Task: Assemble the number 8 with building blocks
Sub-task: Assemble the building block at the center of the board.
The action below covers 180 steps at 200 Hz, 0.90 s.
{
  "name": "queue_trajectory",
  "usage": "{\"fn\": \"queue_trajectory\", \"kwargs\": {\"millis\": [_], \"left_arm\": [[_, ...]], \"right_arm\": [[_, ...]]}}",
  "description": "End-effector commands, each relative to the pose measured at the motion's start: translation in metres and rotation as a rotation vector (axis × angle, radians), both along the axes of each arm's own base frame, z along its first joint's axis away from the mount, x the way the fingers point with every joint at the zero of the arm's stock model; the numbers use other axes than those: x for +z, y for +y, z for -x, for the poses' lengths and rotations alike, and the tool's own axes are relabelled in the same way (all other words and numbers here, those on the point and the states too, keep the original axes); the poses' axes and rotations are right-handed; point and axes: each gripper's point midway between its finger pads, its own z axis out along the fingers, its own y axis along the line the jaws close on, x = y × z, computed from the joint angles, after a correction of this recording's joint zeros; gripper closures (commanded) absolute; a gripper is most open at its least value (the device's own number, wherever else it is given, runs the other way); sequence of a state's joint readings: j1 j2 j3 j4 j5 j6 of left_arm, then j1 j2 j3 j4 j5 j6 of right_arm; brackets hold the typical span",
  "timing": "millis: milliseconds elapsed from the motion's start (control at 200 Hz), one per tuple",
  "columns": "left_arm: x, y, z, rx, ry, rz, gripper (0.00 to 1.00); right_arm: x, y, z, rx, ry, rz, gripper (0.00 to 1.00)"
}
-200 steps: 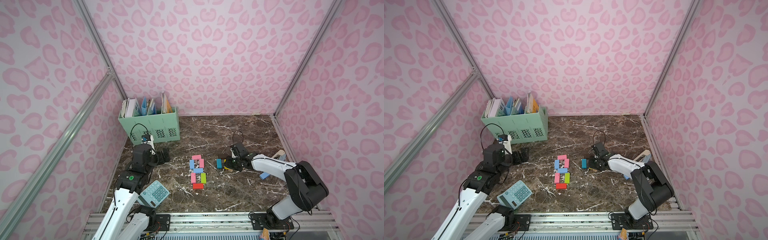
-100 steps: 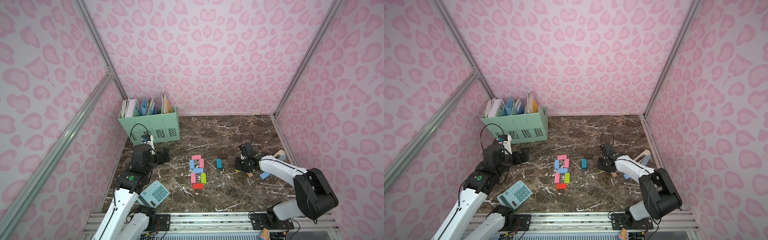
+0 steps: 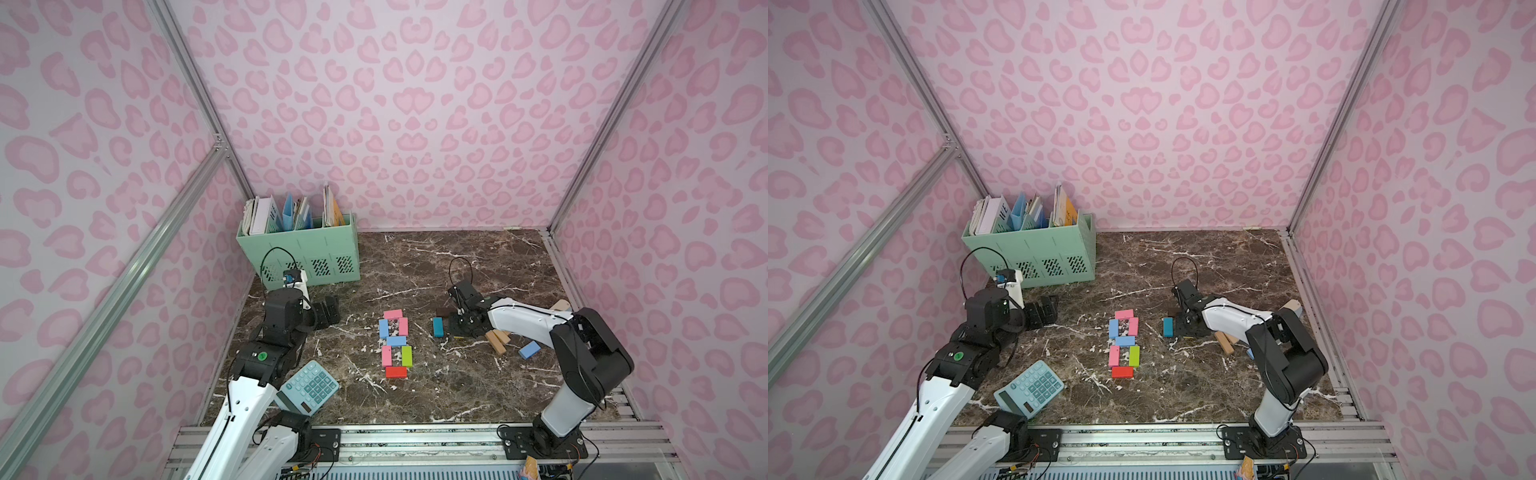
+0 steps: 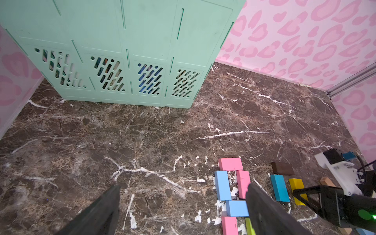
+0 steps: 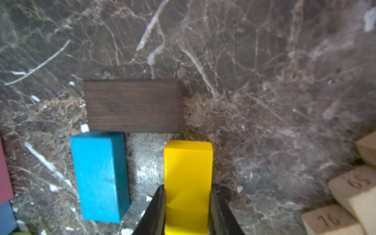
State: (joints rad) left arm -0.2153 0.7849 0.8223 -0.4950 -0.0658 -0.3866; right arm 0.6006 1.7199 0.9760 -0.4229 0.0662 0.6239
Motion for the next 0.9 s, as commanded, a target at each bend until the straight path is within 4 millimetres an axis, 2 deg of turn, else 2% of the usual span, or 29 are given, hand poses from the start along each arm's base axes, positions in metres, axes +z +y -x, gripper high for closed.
{"fn": "queue_trajectory", "kwargs": {"millis": [0,250,465,600,760,895], "left_arm": [[0.003,-0.001,-0.002,-0.007,-0.012,-0.001,0.02],[0.002,-0.001,-0.002,-0.007,-0.006,-0.005,0.02],[0.002,0.0,-0.002,-0.005,-0.005,-0.007,0.01],[0.001,0.0,-0.002,-0.005,-0.001,-0.009,0.02],[0.001,0.0,-0.002,-0.004,-0.002,-0.011,0.02],[0.002,0.0,-0.002,-0.003,-0.003,-0.012,0.01]], "right_arm": [[-0.008,-0.007,0.007,0.012,0.04,0.051,0.91],[-0.011,-0.006,0.007,0.018,0.049,0.051,0.85],[-0.012,-0.009,0.008,0.02,0.05,0.063,0.75],[-0.008,-0.007,0.009,0.024,0.05,0.054,0.64],[0.006,-0.007,0.007,0.025,0.023,0.042,0.52],[0.028,-0.004,0.004,0.031,-0.013,0.015,0.45]]}}
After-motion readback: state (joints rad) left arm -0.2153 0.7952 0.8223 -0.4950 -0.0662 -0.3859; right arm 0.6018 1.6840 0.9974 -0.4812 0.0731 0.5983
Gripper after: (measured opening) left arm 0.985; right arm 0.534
